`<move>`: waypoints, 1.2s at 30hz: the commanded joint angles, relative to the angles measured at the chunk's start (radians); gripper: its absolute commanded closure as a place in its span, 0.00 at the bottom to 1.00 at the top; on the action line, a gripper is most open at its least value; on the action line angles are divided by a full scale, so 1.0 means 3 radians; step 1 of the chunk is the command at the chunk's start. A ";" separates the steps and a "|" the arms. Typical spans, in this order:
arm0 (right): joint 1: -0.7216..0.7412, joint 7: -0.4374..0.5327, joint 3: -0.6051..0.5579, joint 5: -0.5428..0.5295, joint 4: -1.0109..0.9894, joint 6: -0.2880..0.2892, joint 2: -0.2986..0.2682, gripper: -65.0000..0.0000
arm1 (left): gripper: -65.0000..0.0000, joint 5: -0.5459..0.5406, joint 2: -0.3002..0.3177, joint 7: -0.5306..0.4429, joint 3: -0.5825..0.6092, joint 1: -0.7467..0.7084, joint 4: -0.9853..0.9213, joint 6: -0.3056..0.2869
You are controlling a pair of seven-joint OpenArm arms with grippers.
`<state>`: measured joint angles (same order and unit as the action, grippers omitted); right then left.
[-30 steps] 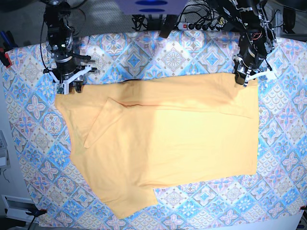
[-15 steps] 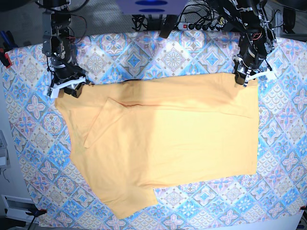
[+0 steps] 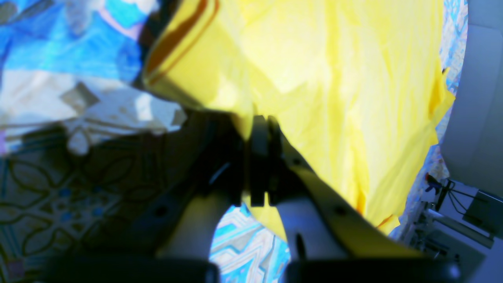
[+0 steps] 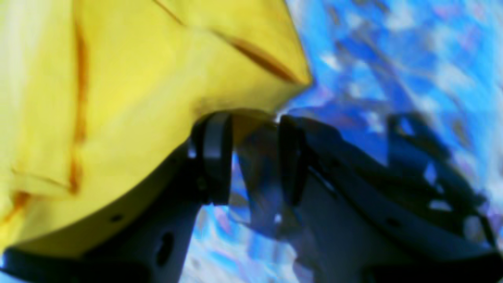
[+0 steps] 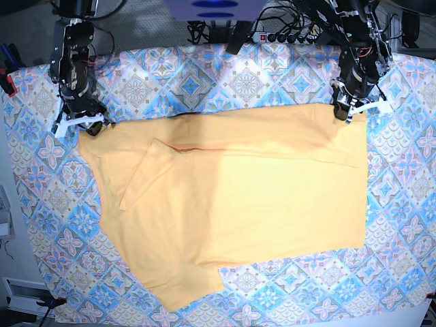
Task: Fold the T-shirt properly
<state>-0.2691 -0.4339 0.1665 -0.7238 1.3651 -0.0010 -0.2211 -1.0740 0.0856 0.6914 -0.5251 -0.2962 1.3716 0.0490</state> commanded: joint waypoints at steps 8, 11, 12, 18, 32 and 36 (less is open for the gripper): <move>0.0112 0.0053 0.0036 -0.0019 0.0019 0.0016 -0.0038 0.69 | 1.00 0.0023 0.0019 0.0035 0.0004 -0.0013 0.0023 0.0013; 0.0081 0.0048 0.0025 -0.0004 0.0040 0.0016 -0.0038 0.70 | 1.00 0.0023 0.0019 0.0035 0.0004 -0.0018 0.0023 0.0013; 0.0046 0.0048 0.0025 0.0006 0.0040 0.0016 -0.0048 0.70 | 1.00 0.0023 0.0019 0.0035 0.0004 -0.0018 0.0023 0.0013; -0.0159 0.0053 0.0025 0.0395 0.0086 0.0016 -0.0140 0.70 | 1.00 0.0023 0.0019 0.0035 0.0004 -0.0018 0.0023 0.0013; -0.0164 0.0089 -0.0450 0.3101 0.0280 0.0001 -0.0135 0.70 | 1.00 0.0023 0.0014 0.0035 0.0004 -0.0018 0.0023 0.0013; -0.0164 0.0089 -0.0803 0.4006 0.0275 0.0001 -0.0156 0.70 | 1.00 0.0023 0.0014 0.0035 0.0004 -0.0018 0.0023 0.0013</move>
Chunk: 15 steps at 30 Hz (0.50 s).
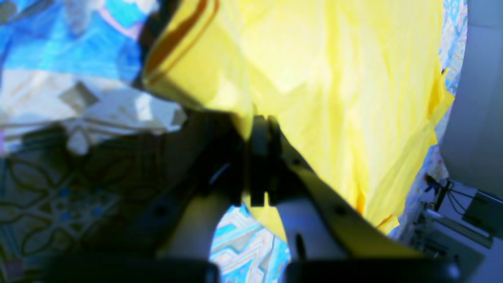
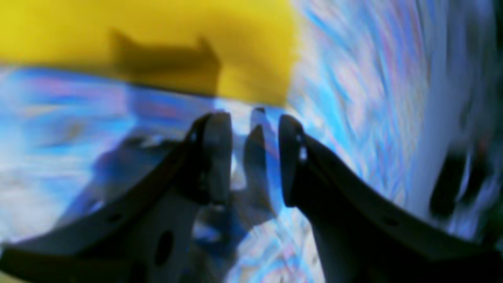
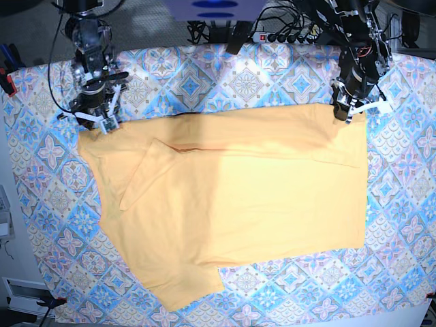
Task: Fold the T-shirt properly
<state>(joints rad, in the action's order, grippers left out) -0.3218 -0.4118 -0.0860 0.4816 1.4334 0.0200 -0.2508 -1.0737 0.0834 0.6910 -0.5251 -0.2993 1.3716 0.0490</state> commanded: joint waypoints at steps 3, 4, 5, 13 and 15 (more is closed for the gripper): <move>0.0011 0.0035 -0.0151 0.0453 0.0022 -0.0069 -0.0067 0.70 | 1.00 0.0022 0.0021 0.0036 0.0004 -0.0007 0.0023 0.0013; 0.0011 0.0061 -0.0207 0.0612 -0.0004 -0.0074 -0.0097 0.70 | 1.00 0.0022 0.0021 0.0036 0.0004 -0.0007 0.0023 0.0013; 0.0006 0.0081 -0.0253 0.0755 -0.0039 -0.0080 -0.0123 0.70 | 1.00 0.0022 0.0021 0.0036 0.0004 -0.0013 0.0023 0.0013; 0.0027 0.0127 -0.0713 0.1763 -0.0658 -0.0601 -0.0302 0.70 | 1.00 0.0022 0.0021 0.0036 0.0004 -0.0018 0.0023 0.0013; 0.0032 0.0127 -0.0769 0.1773 -0.0720 -0.0729 -0.0343 0.70 | 1.00 0.0022 0.0021 0.0036 0.0004 -0.0018 0.0023 0.0013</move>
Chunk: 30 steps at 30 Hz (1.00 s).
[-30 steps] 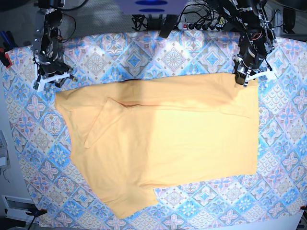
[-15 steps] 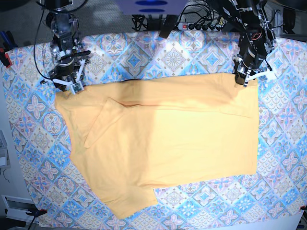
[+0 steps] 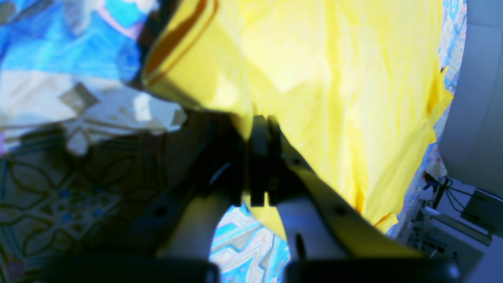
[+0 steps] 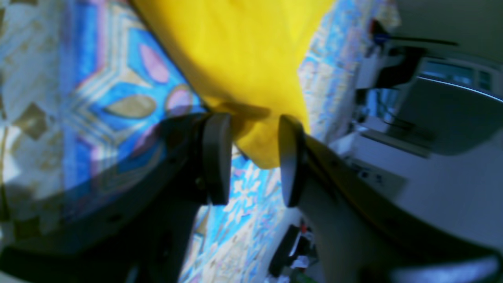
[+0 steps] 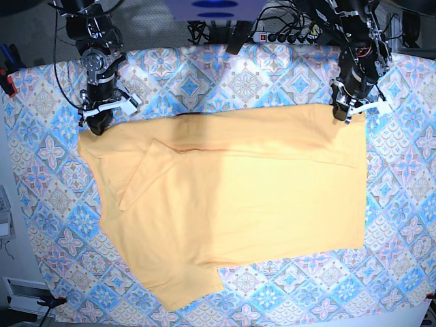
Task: Fold the T-shirt properly
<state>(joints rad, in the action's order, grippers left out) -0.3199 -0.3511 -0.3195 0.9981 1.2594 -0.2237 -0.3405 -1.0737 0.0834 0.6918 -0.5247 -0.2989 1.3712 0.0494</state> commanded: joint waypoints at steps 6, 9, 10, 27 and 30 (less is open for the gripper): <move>0.0174 -0.0075 -0.0129 0.0051 -0.0176 0.0012 -0.0049 0.70 | 1.00 0.0022 0.0021 0.0034 0.0002 -0.0014 0.0025 0.0012; 0.0184 -0.0080 -0.0155 0.0051 -0.0145 0.0022 -0.0049 0.70 | 1.00 0.0022 0.0021 0.0034 0.0002 -0.0014 0.0025 0.0012; 0.0184 -0.0080 -0.0155 0.0051 -0.0135 0.0043 -0.0049 0.70 | 1.00 0.0022 0.0021 0.0034 0.0002 -0.0014 0.0025 0.0012; -0.0174 -0.0095 -0.0134 0.0036 0.0546 0.0078 -0.0330 0.70 | 1.00 0.0022 0.0026 0.0034 0.0002 0.0012 0.0020 0.0012; -0.0297 -0.0095 -0.0129 0.0036 0.0709 0.0083 -0.0407 0.70 | 1.00 0.0022 0.0026 0.0034 0.0002 0.0012 0.0020 0.0012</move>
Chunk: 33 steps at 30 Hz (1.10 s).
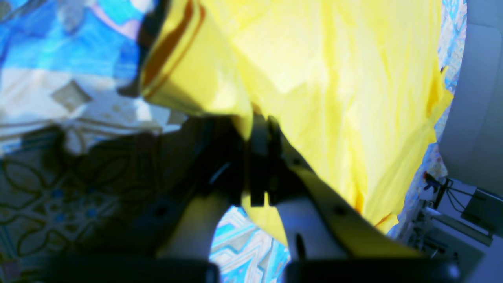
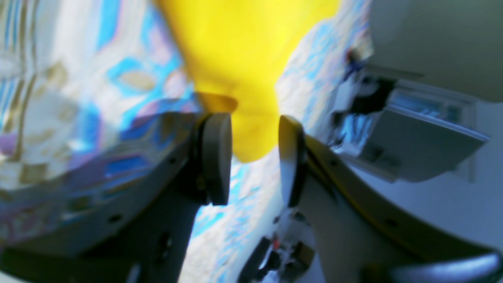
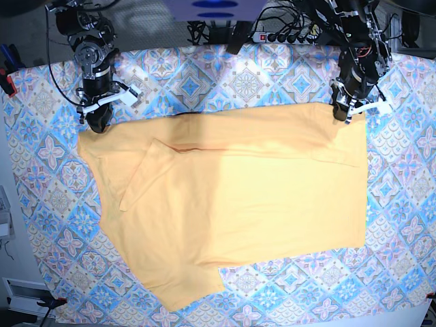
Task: Fold the T-shirt properly
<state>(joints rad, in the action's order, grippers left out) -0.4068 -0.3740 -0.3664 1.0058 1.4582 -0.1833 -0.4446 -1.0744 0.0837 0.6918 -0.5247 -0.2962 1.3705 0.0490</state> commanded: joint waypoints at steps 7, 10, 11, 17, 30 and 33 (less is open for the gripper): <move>-0.0155 -0.0024 0.0027 0.0026 0.0395 0.0368 -0.0290 0.70 | 1.00 0.0024 0.0030 0.0034 0.0002 0.0064 -0.0172 0.0013; -0.0176 -0.0024 0.0012 0.0026 0.0507 0.0608 -0.0449 0.70 | 1.00 0.0024 0.0035 0.0034 0.0002 0.0080 -0.0249 0.0013; -0.0171 -0.0024 0.0007 0.0026 0.0507 0.0639 -0.0484 0.70 | 1.00 0.0024 0.0030 0.0034 0.0002 0.0080 -0.0249 0.0013; -0.0007 0.0001 -0.0096 0.0015 0.0476 0.0987 -0.0566 0.70 | 1.00 0.0024 0.0030 0.0034 0.0002 0.0095 -0.0249 0.0013; 0.0678 0.0001 -0.0776 -0.0072 -0.0102 0.1038 -0.0566 0.70 | 1.00 0.0019 0.0046 0.0034 -0.0008 0.0074 -0.0249 0.0013; 0.0750 0.0001 -0.0837 -0.0235 -0.0127 0.1038 -0.0566 0.70 | 1.00 0.0019 0.0046 0.0034 -0.0008 0.0074 -0.0249 0.0013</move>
<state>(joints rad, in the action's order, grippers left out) -0.1951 -0.3786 -0.6228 0.9329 1.4109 0.1356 -0.5991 -1.1000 0.0944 0.6865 -0.5278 -0.2665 1.2976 0.0261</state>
